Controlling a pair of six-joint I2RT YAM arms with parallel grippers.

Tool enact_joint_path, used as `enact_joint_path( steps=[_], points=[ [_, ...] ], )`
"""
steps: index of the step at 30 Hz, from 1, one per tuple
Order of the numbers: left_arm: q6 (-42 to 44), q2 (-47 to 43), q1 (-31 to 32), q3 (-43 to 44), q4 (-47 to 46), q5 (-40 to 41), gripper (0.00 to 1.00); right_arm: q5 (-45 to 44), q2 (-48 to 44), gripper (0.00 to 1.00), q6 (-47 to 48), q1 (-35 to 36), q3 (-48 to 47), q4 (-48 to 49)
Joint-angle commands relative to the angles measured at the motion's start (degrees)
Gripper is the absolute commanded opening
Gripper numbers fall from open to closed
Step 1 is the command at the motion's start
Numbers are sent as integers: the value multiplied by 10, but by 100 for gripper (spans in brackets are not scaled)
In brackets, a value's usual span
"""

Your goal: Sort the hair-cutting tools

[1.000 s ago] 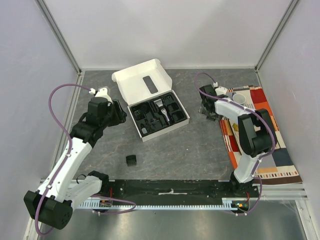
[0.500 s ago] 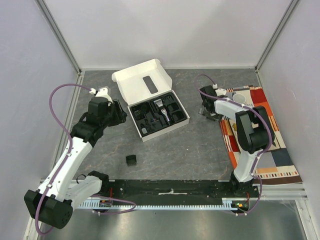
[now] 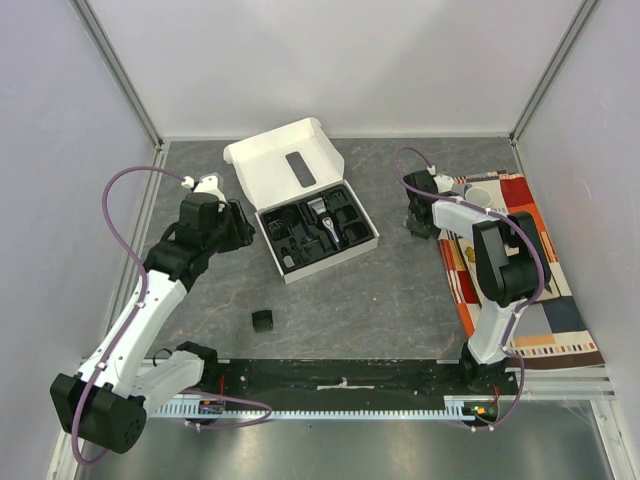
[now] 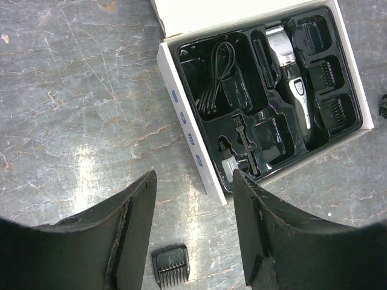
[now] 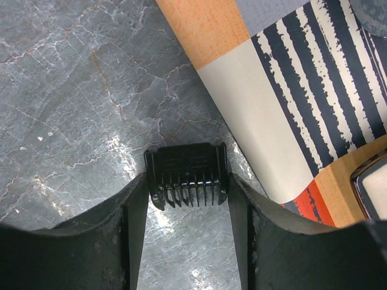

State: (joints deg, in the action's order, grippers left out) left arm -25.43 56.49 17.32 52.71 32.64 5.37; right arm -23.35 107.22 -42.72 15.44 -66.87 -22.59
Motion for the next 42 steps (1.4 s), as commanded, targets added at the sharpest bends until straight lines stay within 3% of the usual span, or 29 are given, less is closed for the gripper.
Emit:
enact_joint_path(
  steps=[1,18,32,42],
  points=[
    [-2,-2,-3,10,-21,-8,60,17,12,54,35,-8,20,29],
    [-3,12,-3,7,-23,-11,60,158,-103,44,216,2,-18,79],
    [-63,157,-3,43,-27,47,56,158,-183,46,330,88,-75,54],
    [-95,276,-3,87,-79,53,57,204,-196,47,314,96,-74,60]
  ],
)
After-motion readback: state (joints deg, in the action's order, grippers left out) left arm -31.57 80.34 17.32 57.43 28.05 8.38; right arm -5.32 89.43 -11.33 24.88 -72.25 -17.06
